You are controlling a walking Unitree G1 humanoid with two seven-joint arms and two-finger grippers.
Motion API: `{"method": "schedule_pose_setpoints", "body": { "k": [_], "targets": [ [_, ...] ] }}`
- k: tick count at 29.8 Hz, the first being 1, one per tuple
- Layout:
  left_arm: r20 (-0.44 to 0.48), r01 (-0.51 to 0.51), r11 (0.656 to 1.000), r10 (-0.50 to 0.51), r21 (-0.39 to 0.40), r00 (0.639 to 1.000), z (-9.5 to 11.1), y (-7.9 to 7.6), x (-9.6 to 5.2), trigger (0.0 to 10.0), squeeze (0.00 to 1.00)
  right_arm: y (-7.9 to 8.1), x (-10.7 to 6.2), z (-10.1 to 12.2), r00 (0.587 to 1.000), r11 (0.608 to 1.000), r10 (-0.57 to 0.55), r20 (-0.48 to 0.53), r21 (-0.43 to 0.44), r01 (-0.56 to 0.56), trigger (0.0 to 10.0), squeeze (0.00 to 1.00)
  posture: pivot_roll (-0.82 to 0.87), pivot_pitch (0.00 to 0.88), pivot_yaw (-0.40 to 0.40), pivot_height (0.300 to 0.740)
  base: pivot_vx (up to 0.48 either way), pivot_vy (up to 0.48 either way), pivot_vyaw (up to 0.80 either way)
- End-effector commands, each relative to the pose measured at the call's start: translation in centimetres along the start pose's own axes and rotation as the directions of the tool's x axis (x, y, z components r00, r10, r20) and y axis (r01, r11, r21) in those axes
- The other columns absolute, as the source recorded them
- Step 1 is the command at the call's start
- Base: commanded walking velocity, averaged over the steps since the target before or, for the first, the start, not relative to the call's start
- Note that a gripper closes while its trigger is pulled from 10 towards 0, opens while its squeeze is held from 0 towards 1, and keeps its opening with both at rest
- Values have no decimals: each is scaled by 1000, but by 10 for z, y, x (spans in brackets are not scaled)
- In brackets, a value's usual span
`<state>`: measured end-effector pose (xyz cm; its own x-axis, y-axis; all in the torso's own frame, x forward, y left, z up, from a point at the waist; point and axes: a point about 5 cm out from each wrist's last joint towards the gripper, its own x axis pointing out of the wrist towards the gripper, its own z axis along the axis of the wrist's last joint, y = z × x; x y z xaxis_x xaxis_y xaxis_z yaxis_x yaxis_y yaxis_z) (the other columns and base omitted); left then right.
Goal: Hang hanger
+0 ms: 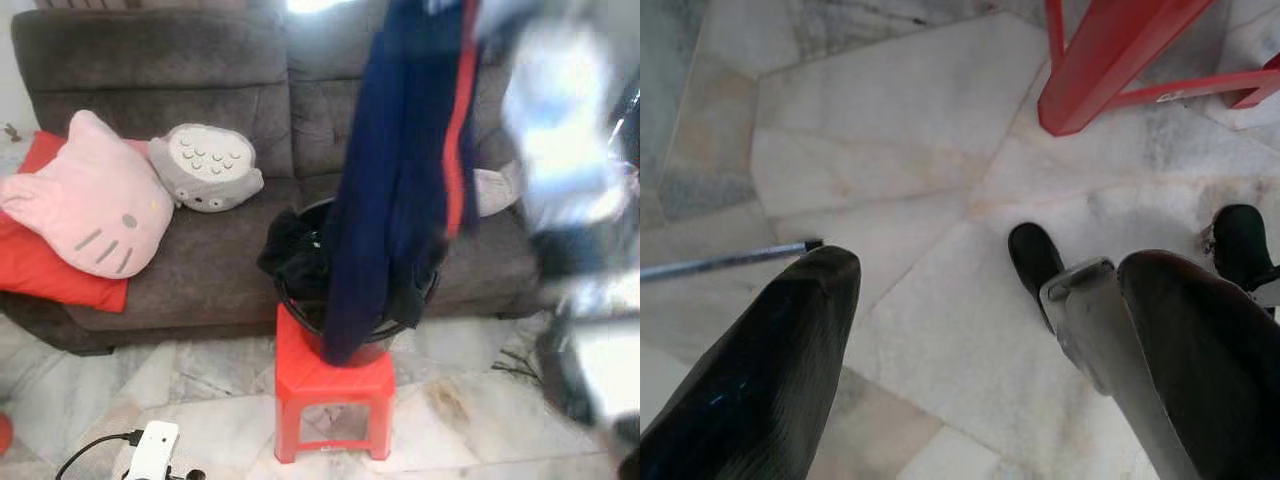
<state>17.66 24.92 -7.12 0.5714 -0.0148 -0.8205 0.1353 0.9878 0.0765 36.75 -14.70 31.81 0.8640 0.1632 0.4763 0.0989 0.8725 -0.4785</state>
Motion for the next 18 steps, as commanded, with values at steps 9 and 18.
{"method": "schedule_pose_setpoints", "body": {
  "k": [9,18],
  "targets": [
    [-25,0,1000,1,10,1000,-5,5,-2,10000,0,37,-80,-62,970,990,6,-243,136,28,10000,0,-250,0,46,740,0,0,0],
    [-32,-1,1000,1,11,999,-8,8,-4,10000,0,54,-110,-67,942,977,8,-336,202,64,10000,0,-234,0,47,740,0,0,0]
  ]
}}
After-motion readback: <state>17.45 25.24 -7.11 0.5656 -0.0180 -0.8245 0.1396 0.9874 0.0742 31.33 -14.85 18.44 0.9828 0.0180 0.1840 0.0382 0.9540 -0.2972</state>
